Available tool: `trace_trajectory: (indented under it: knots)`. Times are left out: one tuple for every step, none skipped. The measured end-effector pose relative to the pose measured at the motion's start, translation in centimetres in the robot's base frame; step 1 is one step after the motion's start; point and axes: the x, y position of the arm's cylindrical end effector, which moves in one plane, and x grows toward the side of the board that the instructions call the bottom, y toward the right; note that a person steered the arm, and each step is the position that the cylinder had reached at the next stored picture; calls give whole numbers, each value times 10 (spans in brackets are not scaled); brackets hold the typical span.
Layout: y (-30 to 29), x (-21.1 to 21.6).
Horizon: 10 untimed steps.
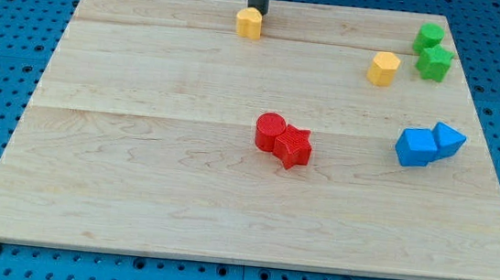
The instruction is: Push the arm to the bottom side of the green star
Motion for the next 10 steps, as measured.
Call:
trace_trajectory:
  knots:
    - [1,41]
    - [1,56]
    - [3,48]
    - [21,76]
    - [43,115]
    - [72,146]
    - [119,157]
    - [169,157]
    - [215,157]
    - [252,153]
